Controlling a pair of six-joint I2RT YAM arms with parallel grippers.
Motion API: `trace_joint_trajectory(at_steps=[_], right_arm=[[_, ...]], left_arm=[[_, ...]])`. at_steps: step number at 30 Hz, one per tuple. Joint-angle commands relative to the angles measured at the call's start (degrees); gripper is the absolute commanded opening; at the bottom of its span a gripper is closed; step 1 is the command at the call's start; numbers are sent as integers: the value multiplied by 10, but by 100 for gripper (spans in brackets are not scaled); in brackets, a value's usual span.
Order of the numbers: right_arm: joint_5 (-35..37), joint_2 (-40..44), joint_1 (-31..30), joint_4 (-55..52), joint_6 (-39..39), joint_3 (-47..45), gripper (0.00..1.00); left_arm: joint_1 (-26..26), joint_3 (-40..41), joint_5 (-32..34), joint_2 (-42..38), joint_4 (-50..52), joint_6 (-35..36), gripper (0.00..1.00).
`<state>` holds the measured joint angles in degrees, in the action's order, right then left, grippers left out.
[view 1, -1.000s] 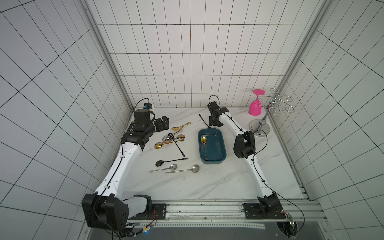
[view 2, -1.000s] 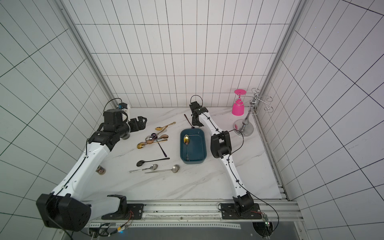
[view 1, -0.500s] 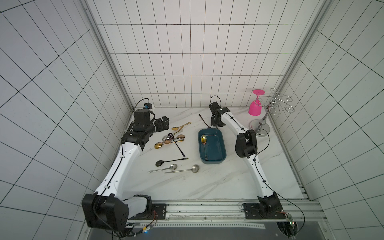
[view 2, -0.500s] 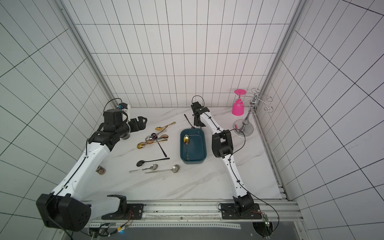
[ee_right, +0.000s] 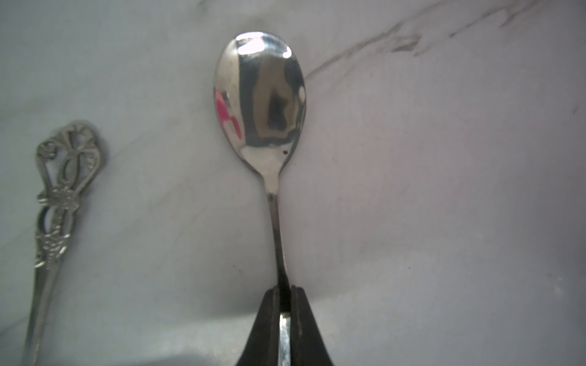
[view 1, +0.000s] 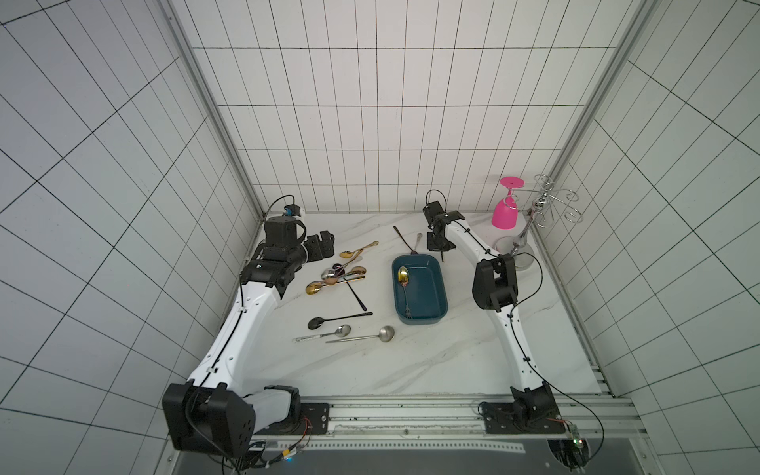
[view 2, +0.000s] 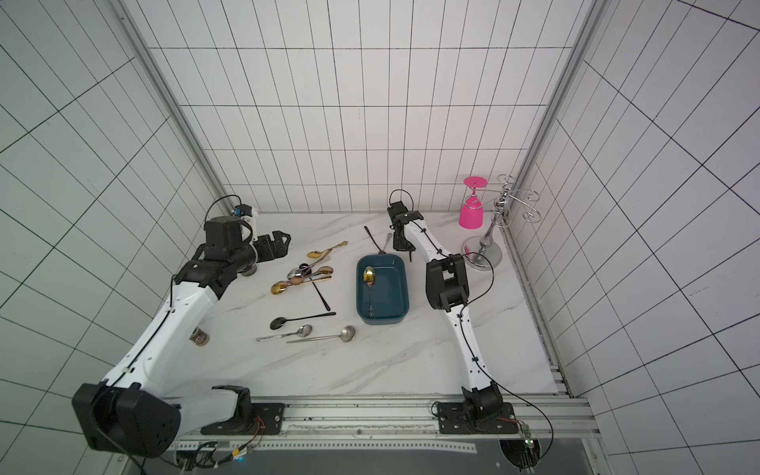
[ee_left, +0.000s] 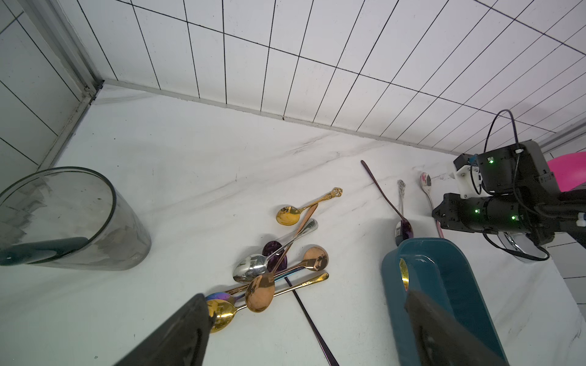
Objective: Put the spoon into the storage box
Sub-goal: Move the spoon at the center of the board.
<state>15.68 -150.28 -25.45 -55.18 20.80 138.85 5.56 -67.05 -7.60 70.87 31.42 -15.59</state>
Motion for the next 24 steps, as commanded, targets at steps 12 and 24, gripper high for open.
trace_joint_trajectory(at_steps=[12, 24], right_arm=[[-41, 86, 11, 34, -34, -180, 7], [-61, 191, 16, 85, -49, -327, 12]], left_arm=[[-4, 7, -10, -9, -14, -1, 97], [-7, 10, -14, -5, -15, -5, 98]])
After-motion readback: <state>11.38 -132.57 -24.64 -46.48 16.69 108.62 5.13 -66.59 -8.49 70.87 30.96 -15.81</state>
